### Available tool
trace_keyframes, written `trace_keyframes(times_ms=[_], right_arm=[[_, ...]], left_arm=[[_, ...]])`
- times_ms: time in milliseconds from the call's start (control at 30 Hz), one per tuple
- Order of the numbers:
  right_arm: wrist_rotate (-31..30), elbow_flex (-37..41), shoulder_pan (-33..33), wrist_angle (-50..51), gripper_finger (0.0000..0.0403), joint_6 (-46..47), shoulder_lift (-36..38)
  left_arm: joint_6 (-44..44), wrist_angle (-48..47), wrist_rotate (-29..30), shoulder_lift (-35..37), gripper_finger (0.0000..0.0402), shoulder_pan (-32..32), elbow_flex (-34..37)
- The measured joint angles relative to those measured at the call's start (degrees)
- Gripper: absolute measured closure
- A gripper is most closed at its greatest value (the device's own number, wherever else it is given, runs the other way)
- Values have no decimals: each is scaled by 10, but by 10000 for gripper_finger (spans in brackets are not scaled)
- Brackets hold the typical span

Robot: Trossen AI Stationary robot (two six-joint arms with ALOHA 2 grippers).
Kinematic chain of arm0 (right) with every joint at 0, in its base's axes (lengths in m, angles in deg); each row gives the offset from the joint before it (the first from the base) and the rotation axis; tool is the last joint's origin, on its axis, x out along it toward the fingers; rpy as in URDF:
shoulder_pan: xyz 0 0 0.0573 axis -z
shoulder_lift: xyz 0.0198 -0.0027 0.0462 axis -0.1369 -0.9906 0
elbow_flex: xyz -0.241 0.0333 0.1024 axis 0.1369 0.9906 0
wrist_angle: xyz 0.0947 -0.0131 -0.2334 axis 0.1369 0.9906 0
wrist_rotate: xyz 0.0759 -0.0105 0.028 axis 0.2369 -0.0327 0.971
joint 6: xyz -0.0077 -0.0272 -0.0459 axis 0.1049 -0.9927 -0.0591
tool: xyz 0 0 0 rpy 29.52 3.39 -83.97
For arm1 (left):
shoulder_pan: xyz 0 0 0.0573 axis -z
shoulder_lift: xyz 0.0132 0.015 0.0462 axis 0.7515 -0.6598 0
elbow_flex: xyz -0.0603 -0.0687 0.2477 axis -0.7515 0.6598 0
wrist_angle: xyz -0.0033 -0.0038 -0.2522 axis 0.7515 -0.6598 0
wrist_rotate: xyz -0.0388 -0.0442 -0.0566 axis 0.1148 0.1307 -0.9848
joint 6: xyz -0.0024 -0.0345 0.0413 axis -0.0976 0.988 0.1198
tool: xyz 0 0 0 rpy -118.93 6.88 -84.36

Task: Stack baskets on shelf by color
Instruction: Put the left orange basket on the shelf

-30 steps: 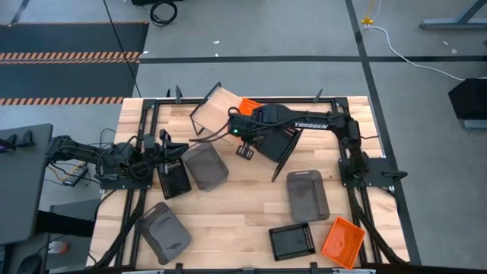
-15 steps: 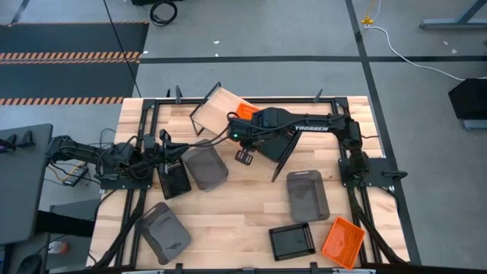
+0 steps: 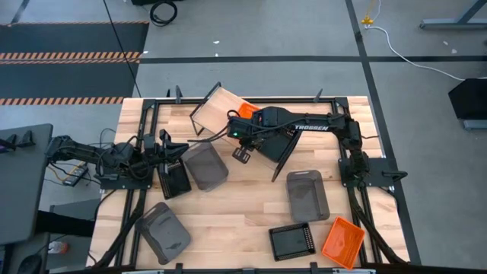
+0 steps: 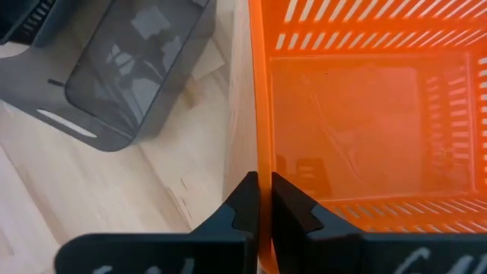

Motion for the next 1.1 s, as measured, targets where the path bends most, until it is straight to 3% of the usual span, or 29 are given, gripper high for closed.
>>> trace_keyframes(times_ms=[300, 733, 967, 1100], right_arm=[[-2, -2, 0, -29, 368, 25, 2], [-1, -4, -10, -24, 304, 6, 12], [24, -27, -17, -28, 272, -57, 13], [50, -56, -33, -35, 262, -138, 14]], left_arm=[[0, 0, 0, 0, 362, 0, 0], [0, -1, 0, 0, 361, 0, 0], [0, -1, 0, 0, 361, 0, 0], [0, -1, 2, 0, 361, 0, 0]])
